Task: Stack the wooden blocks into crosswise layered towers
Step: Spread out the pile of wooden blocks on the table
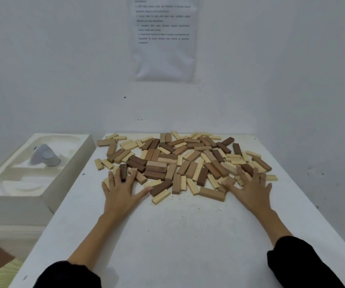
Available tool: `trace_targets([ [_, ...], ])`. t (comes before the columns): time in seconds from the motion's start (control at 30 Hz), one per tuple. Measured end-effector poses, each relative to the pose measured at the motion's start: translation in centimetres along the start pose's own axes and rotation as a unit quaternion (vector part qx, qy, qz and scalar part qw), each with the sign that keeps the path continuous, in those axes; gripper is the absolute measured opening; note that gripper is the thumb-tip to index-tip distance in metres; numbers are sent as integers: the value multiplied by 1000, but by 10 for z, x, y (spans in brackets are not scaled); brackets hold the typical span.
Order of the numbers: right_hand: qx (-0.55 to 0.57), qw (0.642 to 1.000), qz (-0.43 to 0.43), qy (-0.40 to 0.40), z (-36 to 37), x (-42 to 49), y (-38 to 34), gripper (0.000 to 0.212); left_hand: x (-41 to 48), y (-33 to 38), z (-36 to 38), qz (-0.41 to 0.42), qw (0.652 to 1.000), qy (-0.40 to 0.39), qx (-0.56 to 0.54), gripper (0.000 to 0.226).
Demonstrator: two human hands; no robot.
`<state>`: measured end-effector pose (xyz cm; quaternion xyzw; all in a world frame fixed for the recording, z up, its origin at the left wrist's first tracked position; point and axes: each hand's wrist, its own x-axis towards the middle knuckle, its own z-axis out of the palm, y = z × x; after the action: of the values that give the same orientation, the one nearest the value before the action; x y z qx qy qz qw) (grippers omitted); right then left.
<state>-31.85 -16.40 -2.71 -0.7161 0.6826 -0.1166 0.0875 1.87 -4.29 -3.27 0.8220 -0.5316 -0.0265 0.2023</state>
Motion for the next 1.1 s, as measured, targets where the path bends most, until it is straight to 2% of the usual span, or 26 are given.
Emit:
trace_targets([
  [0.1,8,1000,-8,1,4,8,-9,80,3,3,3,-2,1000,-4,14,107],
  [0.53,48,998,-16,22,8,32,-19,79,29,27,11,-1,1000,-20,-11,115],
  [0.6,75,995,-39,56,7,26,-20,83,26,28,10,29,999,-17,-33,114],
  [0.7,129,979,-117,107,8,9,-29,86,14,43,10,107,990,-30,-85,92],
  [0.83,60,968,-222,103,22,-15,-55,88,0,69,23,171,983,-63,-7,91],
  [1.0,32,972,-225,64,27,-11,-63,109,9,74,30,170,982,-74,29,90],
  [1.1,43,972,-221,73,26,-3,-66,105,11,75,29,173,982,-72,31,89],
])
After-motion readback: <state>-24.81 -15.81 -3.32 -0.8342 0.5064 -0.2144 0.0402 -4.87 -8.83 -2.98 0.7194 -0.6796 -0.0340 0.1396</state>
